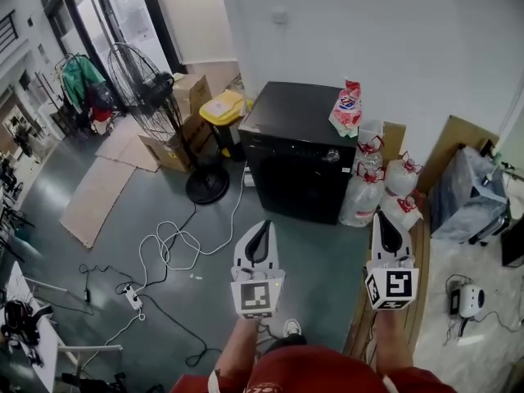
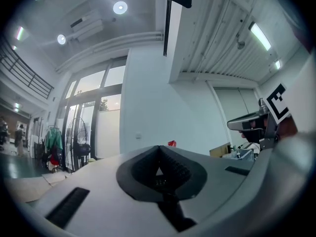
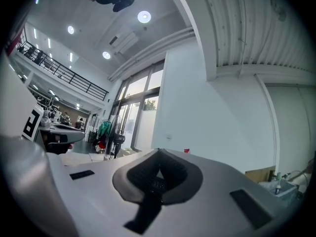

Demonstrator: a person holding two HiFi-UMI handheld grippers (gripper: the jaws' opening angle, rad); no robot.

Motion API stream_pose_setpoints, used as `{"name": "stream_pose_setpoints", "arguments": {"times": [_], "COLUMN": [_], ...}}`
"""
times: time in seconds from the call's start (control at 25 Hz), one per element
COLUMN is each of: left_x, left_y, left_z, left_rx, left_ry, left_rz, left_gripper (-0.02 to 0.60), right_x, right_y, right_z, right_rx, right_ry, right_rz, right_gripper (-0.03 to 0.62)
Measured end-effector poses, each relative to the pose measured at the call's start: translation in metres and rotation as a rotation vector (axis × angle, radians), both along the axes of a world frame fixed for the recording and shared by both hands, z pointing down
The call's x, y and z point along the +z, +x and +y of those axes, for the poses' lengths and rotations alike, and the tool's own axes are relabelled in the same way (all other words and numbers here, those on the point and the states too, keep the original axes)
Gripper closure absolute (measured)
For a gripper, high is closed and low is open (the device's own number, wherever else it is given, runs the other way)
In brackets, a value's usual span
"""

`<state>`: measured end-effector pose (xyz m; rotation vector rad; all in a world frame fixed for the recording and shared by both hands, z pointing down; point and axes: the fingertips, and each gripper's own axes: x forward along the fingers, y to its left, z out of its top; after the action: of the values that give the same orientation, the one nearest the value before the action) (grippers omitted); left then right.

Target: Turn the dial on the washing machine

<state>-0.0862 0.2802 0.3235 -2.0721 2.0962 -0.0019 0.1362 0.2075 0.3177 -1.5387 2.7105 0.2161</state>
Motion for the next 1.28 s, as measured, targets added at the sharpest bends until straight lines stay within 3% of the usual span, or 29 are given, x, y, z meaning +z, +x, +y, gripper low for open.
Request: {"name": "stream_pose_setpoints", "arguments": {"times": [0.2, 0.44, 0.64, 1.04, 1.28], "left_x": [0.003, -0.004, 0.002, 0.024, 0.020], "left_y": [-0.029, -0.057, -0.079, -0.092, -0.087], "left_z": [-0.032, -0.073, -0.098, -0.138, -0.187], "left_rx": [-0.033, -0.007, -0.006, 0.013, 0.009], "left_ry": [-0.016, 0.021, 0.003, -0.043, -0.014], "left_rz": [-0.050, 0.009, 0.018, 0.016, 0.036], "left_gripper": [0.572, 0.572, 0.572, 0.572, 0.572], "right_x": [-0.001, 0.003, 0.007, 0.027, 0.033], "right_y": [-0.028, -0.057, -0.073, -0.088, -0.081], "right_z": [-0.035, -0.074, -0.099, -0.134, -0.186], "right_rx": [0.002, 0.011, 0.025, 0.037, 0.035], "right_ry": [-0.005, -0.010, -0.022, -0.048, -0.050], "right_rz": [-0.002, 0.000, 0.001, -0.005, -0.018], "right_gripper": [0.585, 0.585, 0.585, 0.585, 0.585]}}
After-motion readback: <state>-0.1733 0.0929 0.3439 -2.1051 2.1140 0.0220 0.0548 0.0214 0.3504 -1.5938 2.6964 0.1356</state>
